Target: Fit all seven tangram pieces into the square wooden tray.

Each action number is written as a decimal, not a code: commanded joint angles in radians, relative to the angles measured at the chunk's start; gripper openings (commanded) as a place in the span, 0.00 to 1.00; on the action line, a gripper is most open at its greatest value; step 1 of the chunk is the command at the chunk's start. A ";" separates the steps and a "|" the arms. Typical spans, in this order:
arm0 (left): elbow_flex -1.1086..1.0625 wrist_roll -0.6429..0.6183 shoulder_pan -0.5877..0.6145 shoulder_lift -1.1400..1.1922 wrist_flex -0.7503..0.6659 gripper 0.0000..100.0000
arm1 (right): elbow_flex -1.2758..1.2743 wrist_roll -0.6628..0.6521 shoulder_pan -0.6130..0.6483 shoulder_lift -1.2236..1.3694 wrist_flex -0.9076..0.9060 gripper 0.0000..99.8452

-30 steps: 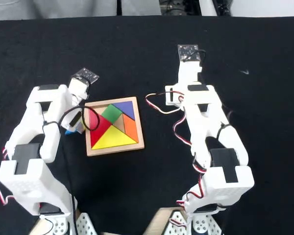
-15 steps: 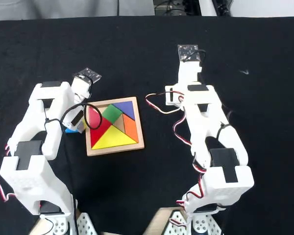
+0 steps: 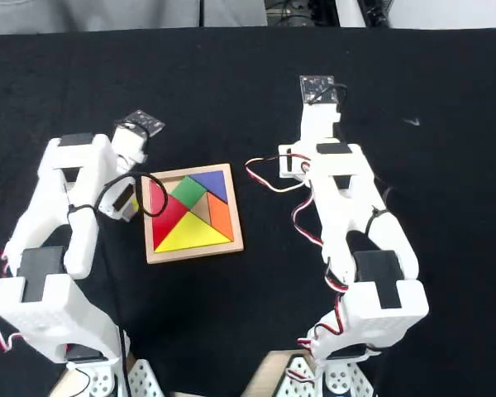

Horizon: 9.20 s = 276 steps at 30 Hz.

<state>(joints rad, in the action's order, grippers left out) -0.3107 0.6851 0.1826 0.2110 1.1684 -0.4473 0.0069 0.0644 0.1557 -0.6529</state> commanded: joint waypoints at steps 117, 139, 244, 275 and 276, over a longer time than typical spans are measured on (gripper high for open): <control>-0.328 0.241 0.303 -0.229 -0.322 0.28 | 0.048 -0.075 -0.005 -0.001 0.003 0.01; -0.151 0.241 0.308 -0.043 -0.322 0.11 | 0.047 -0.075 -0.005 -0.001 0.005 0.01; 0.228 0.313 0.289 0.144 -0.166 0.07 | 0.048 -0.077 0.008 -0.001 0.005 0.01; 0.219 0.293 0.407 0.152 0.015 0.09 | 0.048 -0.077 0.009 -0.001 0.003 0.01; 0.220 0.292 0.407 0.152 0.026 0.07 | 0.048 -0.077 0.009 -0.001 0.003 0.01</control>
<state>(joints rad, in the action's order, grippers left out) -0.1158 0.9843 0.5769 0.3982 1.1193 -0.4473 -0.0591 0.0644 0.1603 -0.6529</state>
